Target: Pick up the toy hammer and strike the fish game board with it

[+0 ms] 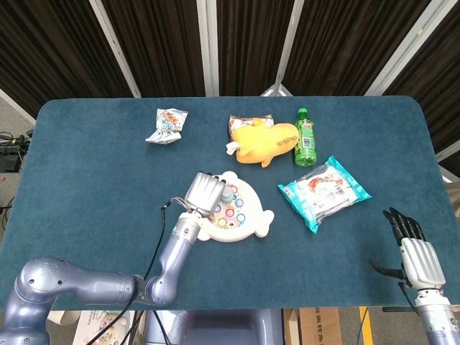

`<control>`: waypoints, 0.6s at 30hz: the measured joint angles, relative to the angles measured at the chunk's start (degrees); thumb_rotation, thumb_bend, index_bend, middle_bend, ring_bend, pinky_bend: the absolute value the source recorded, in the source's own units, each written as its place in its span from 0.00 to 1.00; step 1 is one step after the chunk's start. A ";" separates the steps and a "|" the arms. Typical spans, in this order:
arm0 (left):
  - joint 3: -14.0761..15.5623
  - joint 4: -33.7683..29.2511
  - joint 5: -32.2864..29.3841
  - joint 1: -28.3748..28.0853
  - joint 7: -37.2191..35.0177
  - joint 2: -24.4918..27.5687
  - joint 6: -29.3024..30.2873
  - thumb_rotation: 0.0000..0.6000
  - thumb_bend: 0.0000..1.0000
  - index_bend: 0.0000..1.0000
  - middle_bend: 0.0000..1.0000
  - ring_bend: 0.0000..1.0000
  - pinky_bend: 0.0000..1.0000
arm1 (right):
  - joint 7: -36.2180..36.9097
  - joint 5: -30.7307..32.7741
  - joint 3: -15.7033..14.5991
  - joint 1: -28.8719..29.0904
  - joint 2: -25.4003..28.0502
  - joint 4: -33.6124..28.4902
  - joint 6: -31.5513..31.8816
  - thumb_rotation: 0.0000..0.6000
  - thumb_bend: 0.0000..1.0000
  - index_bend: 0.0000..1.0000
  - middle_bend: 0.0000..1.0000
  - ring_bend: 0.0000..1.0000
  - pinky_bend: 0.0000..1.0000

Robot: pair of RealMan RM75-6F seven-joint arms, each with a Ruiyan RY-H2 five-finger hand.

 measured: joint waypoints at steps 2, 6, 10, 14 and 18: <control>-0.09 -0.52 0.33 0.06 -0.16 0.35 0.36 1.00 0.59 0.63 0.50 0.43 0.57 | -0.03 0.00 -0.01 -0.01 0.02 -0.01 0.01 1.00 0.19 0.00 0.00 0.00 0.00; -0.42 -1.98 0.79 0.23 -0.39 1.36 1.09 1.00 0.59 0.63 0.50 0.43 0.57 | -0.16 0.13 -0.07 0.00 0.08 -0.04 -0.15 1.00 0.19 0.00 0.00 0.00 0.00; -0.99 -4.36 1.27 0.68 -0.89 3.16 2.08 1.00 0.59 0.63 0.50 0.43 0.57 | -0.47 0.16 -0.06 0.01 0.03 0.00 -0.09 1.00 0.19 0.00 0.00 0.00 0.00; -1.14 -7.89 2.15 2.05 -2.16 6.17 3.36 1.00 0.59 0.63 0.49 0.43 0.57 | -0.66 0.03 -0.17 -0.12 0.06 0.10 0.11 1.00 0.19 0.00 0.00 0.00 0.00; 0.06 -11.40 3.57 4.74 -4.36 10.04 4.31 1.00 0.59 0.63 0.49 0.43 0.57 | -0.97 0.33 -0.10 -0.13 -0.02 0.15 0.09 1.00 0.19 0.00 0.00 0.00 0.00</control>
